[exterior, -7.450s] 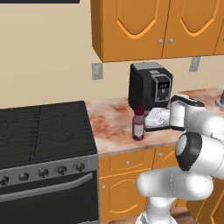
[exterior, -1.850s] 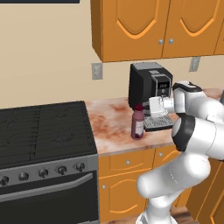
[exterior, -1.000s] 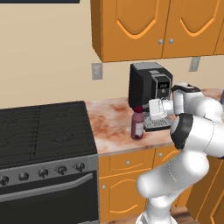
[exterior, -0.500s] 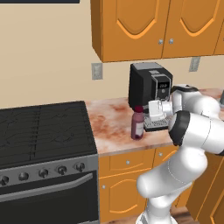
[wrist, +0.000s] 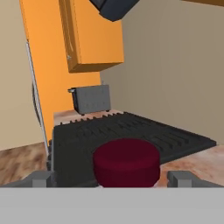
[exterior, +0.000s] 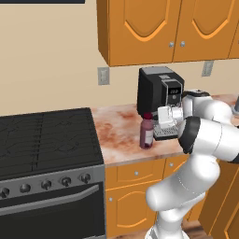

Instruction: There is a wine glass and glass cup on the dining counter. Place the wine bottle next to the wine glass and the juice bottle next to the glass cup.

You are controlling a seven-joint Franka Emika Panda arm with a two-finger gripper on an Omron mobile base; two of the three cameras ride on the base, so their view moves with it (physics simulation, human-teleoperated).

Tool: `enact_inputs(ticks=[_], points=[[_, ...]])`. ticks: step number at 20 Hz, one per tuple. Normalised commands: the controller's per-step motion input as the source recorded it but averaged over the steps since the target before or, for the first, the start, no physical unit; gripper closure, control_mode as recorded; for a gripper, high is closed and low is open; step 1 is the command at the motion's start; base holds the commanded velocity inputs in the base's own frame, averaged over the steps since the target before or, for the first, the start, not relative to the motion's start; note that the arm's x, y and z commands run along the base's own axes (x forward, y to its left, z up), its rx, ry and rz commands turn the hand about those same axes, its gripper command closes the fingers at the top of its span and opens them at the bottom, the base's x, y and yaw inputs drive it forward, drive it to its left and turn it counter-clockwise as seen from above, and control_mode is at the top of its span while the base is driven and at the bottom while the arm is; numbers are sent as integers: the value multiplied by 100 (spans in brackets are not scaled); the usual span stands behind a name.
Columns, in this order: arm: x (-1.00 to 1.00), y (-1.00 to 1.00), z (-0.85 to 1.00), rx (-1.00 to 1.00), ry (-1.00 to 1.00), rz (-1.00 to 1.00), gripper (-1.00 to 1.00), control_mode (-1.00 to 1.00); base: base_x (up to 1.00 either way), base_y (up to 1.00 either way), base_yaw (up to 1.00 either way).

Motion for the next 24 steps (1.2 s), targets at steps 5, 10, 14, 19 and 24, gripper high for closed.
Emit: enact_inputs(ticks=[5, 10, 14, 19, 24], points=[[4, 0, 0, 0, 1, 0, -100, -100, 0, 0, 0], [7, 6, 0, 0, 0, -2, -100, -100, 0, 0, 0], [0, 11, 0, 0, 0, -2, -100, -100, 0, 0, 0], [0, 21, 0, 0, 0, 0, -100, -100, 0, 0, 0], [0, 10, 0, 0, 0, 0, 100, -100, 0, 0, 0]])
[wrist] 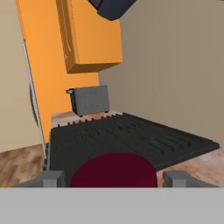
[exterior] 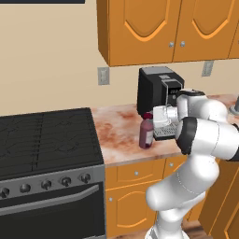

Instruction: There is a wine glass and glass cup on the dining counter. Place the wine bottle next to the wine glass and the juice bottle next to the glass cup.

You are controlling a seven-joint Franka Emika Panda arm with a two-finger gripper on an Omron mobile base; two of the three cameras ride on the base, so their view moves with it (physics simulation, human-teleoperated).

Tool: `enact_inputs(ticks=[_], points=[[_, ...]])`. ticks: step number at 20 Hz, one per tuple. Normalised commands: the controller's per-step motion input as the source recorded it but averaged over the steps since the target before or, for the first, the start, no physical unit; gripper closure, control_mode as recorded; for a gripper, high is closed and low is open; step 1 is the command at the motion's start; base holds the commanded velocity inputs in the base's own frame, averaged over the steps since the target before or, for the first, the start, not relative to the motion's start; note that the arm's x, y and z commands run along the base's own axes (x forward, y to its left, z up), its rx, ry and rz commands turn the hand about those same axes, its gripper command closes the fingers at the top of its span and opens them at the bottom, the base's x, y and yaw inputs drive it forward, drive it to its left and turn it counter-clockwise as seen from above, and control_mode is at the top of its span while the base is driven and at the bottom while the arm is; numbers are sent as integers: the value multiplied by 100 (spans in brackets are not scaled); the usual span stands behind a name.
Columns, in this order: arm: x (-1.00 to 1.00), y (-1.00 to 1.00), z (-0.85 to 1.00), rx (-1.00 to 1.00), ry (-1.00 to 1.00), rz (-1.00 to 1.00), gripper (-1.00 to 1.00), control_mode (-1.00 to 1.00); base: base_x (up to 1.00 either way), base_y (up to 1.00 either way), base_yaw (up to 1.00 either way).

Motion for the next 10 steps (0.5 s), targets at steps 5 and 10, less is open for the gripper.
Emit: enact_inputs(ticks=[5, 10], points=[[0, 0, 0, 0, 5, 0, 100, -100, 0, 0, 0], [-22, 0, 42, 0, -1, 0, 100, -100, 0, 0, 0]])
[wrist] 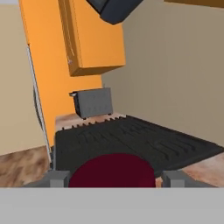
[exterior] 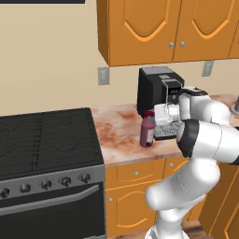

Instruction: There is a wine glass and glass cup on the dining counter. Place the wine bottle next to the wine glass and the juice bottle next to the glass cup.

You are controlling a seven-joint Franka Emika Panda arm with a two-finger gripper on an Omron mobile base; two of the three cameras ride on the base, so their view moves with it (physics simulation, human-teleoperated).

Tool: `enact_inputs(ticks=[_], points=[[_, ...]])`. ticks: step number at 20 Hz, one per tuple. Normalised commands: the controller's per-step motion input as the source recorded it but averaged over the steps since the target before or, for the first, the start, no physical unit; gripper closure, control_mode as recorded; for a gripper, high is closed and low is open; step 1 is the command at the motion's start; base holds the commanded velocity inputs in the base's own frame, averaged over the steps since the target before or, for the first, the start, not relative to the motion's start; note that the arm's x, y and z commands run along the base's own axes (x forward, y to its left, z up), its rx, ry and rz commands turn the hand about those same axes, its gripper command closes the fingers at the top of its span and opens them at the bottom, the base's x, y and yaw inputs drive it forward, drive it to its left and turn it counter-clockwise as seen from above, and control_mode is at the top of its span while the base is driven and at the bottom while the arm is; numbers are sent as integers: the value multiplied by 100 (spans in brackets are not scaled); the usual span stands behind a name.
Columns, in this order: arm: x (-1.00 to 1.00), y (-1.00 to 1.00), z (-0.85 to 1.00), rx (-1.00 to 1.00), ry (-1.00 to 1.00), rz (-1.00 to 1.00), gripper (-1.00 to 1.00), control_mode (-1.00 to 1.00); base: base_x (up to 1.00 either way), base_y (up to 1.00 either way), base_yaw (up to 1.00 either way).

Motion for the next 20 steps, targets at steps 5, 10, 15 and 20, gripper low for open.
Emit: enact_inputs(ticks=[5, 10, 15, 20], points=[[-92, 0, 100, 0, -9, 0, 100, -100, 0, 0, 0], [-95, 4, 86, 0, -1, 0, 100, -100, 0, 0, 0], [-80, 10, 89, 0, 0, 0, 100, -100, 0, 0, 0], [-51, 6, 27, 0, 0, 0, 100, -100, 0, 0, 0]])
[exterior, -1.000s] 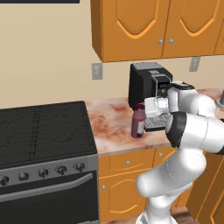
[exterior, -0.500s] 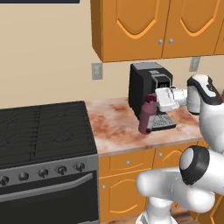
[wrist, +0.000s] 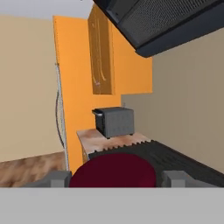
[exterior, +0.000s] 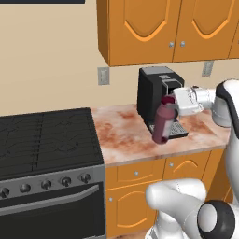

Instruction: There is a wine glass and glass cup on the dining counter. Place the wine bottle next to the wine glass and the juice bottle next to the glass cup.

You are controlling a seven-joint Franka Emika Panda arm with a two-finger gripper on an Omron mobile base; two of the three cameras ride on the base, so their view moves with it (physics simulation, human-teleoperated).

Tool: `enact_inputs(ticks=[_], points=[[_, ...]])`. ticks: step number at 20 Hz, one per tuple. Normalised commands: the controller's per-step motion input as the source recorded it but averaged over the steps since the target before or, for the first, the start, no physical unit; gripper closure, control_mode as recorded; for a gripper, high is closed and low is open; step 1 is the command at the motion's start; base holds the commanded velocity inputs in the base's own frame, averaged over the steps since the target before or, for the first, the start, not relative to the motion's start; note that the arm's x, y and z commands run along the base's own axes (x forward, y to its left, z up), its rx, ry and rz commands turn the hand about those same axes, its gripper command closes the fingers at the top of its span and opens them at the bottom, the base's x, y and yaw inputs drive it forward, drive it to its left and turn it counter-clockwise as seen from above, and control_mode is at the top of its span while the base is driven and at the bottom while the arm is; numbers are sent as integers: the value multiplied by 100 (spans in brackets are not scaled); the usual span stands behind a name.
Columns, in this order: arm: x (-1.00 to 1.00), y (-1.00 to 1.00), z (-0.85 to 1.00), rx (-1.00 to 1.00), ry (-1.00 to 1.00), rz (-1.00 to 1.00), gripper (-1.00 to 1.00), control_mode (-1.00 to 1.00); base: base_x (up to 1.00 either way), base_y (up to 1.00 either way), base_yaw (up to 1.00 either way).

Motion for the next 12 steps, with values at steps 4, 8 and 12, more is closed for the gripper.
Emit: enact_inputs(ticks=[4, 8, 12], points=[[-35, 0, 0, 0, 0, 0, 100, -100, 0, 0, 0], [-11, 2, 0, 0, 0, 0, 100, 100, -70, 17, 0], [0, 0, 0, 0, 0, 0, 100, 100, -100, 47, 10]])
